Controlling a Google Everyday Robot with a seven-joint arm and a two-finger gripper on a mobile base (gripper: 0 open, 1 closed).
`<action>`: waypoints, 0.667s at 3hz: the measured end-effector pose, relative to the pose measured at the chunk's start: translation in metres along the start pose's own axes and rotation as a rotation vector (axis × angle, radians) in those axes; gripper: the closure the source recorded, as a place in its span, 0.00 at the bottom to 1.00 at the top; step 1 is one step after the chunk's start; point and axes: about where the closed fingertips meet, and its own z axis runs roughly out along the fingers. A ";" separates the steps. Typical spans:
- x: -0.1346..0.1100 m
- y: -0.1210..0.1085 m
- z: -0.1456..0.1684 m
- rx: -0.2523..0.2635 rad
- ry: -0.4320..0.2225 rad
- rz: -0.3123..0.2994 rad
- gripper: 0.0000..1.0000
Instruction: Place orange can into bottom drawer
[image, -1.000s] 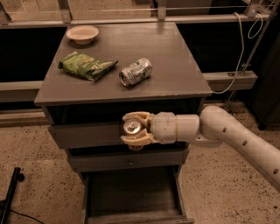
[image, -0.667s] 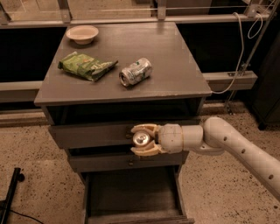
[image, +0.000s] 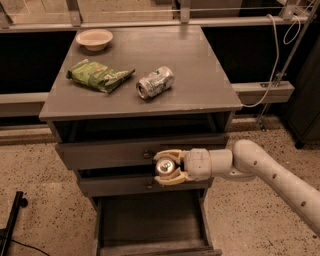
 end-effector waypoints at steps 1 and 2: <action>-0.002 0.000 0.004 -0.013 -0.016 0.003 1.00; -0.001 0.000 0.004 -0.013 -0.016 0.004 1.00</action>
Offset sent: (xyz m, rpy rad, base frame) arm 0.0022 -0.0017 -0.1458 0.2080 0.1245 -0.0524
